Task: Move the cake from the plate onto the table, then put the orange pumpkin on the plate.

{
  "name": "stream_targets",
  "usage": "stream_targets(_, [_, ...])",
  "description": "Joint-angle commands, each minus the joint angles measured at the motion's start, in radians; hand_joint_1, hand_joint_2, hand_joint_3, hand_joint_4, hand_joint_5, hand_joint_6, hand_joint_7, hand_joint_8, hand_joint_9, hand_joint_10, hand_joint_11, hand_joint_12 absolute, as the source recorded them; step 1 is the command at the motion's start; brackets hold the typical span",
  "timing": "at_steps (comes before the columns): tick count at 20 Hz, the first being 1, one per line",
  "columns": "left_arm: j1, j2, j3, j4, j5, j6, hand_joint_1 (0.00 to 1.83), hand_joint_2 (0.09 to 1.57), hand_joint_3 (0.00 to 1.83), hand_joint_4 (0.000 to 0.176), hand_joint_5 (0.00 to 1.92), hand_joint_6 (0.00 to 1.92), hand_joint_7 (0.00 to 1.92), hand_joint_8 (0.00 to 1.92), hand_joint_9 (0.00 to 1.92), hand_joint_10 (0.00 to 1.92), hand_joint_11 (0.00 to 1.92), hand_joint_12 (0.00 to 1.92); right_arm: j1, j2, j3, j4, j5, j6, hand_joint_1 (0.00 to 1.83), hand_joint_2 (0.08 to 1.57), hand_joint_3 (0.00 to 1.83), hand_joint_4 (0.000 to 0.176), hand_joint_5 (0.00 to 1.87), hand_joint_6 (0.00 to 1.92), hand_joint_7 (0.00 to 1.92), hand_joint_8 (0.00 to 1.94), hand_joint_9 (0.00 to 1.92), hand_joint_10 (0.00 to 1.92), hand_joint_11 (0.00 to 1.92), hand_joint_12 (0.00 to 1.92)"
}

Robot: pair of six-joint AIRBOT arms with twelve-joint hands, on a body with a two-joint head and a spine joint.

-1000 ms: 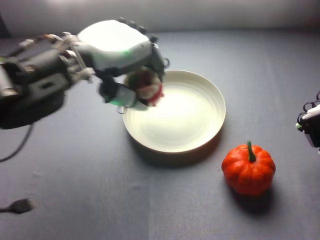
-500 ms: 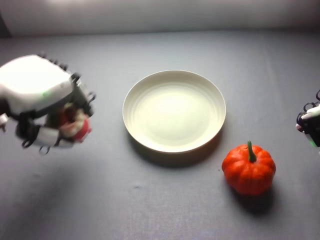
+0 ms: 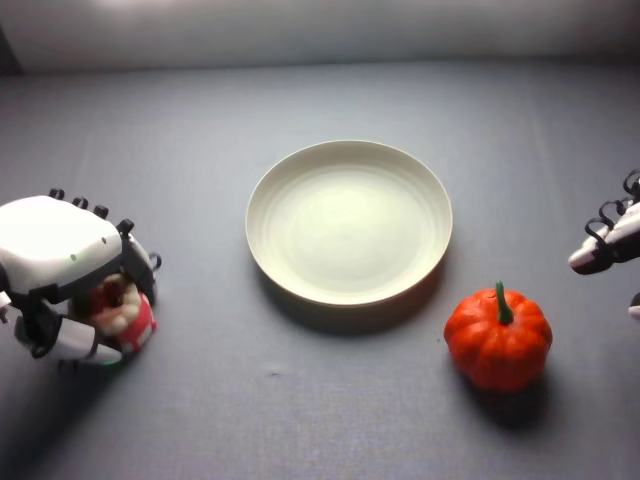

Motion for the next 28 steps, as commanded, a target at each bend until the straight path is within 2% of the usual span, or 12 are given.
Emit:
stream_targets(1, [-0.002, 0.008, -0.004, -0.005, -0.113, 0.004, 0.95, 0.91, 0.0, 0.0, 0.77, 0.01, 0.85, 0.03, 0.82, 0.15, 0.53, 0.93, 0.015, 0.006, -0.002, 0.03, 0.11, 0.008, 0.71, 1.22, 0.0, 0.0, 0.68, 0.0, 0.69, 0.0, 0.78, 0.0, 0.48, 0.99])
stream_targets(7, [0.01, 0.019, -0.023, -0.005, -0.14, 0.004, 0.78, 0.85, 0.0, 0.0, 0.55, 0.0, 0.61, 0.0, 0.64, 0.0, 0.44, 0.52, 0.035, 0.006, -0.008, 0.007, 0.123, 0.008, 0.63, 1.18, 0.0, 0.0, 0.38, 0.0, 0.44, 0.01, 0.58, 0.01, 0.23, 1.23])
stream_targets(8, [0.013, 0.026, -0.032, -0.005, -0.154, 0.004, 0.74, 0.86, 0.0, 0.032, 0.44, 0.0, 0.55, 0.0, 0.6, 0.0, 0.36, 0.62, 0.038, 0.006, -0.009, 0.0, 0.123, 0.011, 0.66, 1.14, 0.0, 0.0, 0.4, 0.0, 0.45, 0.01, 0.59, 0.01, 0.2, 1.29])
stream_targets(11, [0.03, 0.062, -0.071, 0.0, -0.232, 0.003, 0.73, 0.83, 0.0, 0.043, 0.28, 0.0, 0.36, 0.0, 0.44, 0.0, 0.11, 1.05, 0.056, 0.006, -0.01, -0.032, 0.123, 0.029, 0.78, 1.04, 0.0, 0.0, 0.41, 0.0, 0.46, 0.0, 0.59, 0.01, 0.18, 1.34])
stream_targets(13, [0.055, 0.098, -0.11, -0.001, -0.319, 0.001, 0.72, 0.77, 0.0, 0.13, 0.1, 0.0, 0.12, 0.0, 0.24, 0.0, 0.02, 0.93, 0.077, 0.006, -0.012, -0.061, 0.122, 0.035, 0.83, 0.93, 0.0, 0.0, 0.36, 0.0, 0.43, 0.0, 0.5, 0.0, 0.03, 1.41])
stream_targets(15, [0.072, 0.116, -0.13, -0.014, -0.379, -0.003, 0.71, 0.77, 0.0, 0.144, 0.07, 0.0, 0.1, 0.0, 0.21, 0.0, 0.0, 0.9, 0.101, 0.004, -0.013, -0.095, 0.11, 0.041, 0.84, 0.91, 0.0, 0.0, 0.35, 0.0, 0.43, 0.0, 0.48, 0.0, 0.01, 1.42])
stream_targets(16, [0.084, 0.122, -0.136, -0.022, -0.424, -0.02, 0.72, 0.78, 0.0, 0.175, 0.0, 0.0, 0.0, 0.0, 0.03, 0.02, 0.0, 0.44, 0.137, -0.002, -0.013, -0.143, 0.077, 0.045, 0.8, 0.88, 0.0, 0.063, 0.23, 0.0, 0.39, 0.0, 0.5, 0.01, 0.02, 1.44])
stream_targets(18, [0.11, 0.123, -0.137, -0.028, -0.496, -0.07, 0.77, 0.78, 0.0, 0.176, 0.0, 0.0, 0.0, 0.0, 0.01, 0.0, 0.0, 0.28, 0.189, -0.017, -0.009, -0.219, 0.021, 0.054, 0.83, 0.87, 0.0, 0.067, 0.23, 0.0, 0.32, 0.0, 0.48, 0.0, 0.08, 1.37])
stream_targets(19, [0.123, 0.123, -0.138, -0.03, -0.531, -0.096, 0.82, 0.77, 0.0, 0.176, 0.01, 0.0, 0.0, 0.0, 0.0, 0.0, 0.0, 0.12, 0.211, -0.028, -0.004, -0.254, 0.0, 0.065, 0.87, 0.84, 0.0, 0.037, 0.28, 0.01, 0.33, 0.01, 0.54, 0.02, 0.22, 1.26])
stream_targets(22, [0.172, 0.127, -0.142, -0.031, -0.629, -0.187, 0.76, 0.79, 0.0, 0.158, 0.02, 0.0, 0.0, 0.0, 0.0, 0.0, 0.0, 0.41, 0.276, -0.082, 0.028, -0.381, -0.073, 0.134, 1.0, 0.76, 0.0, 0.0, 0.42, 0.0, 0.47, 0.01, 0.69, 0.03, 0.4, 1.01])
stream_targets(26, [0.224, 0.126, -0.141, -0.045, -0.703, -0.266, 0.77, 0.82, 0.0, 0.1, 0.02, 0.0, 0.0, 0.0, 0.0, 0.0, 0.0, 0.4, 0.317, -0.144, 0.055, -0.511, -0.159, 0.183, 0.93, 0.81, 0.01, 0.015, 0.34, 0.0, 0.46, 0.0, 0.56, 0.0, 0.3, 0.9])
stream_targets(28, [0.23, 0.125, -0.141, -0.05, -0.709, -0.27, 0.79, 0.83, 0.01, 0.102, 0.02, 0.0, 0.0, 0.0, 0.0, 0.0, 0.0, 0.45, 0.326, -0.165, 0.062, -0.553, -0.194, 0.189, 0.95, 0.83, 0.01, 0.009, 0.39, 0.01, 0.5, 0.01, 0.59, 0.01, 0.32, 0.91])
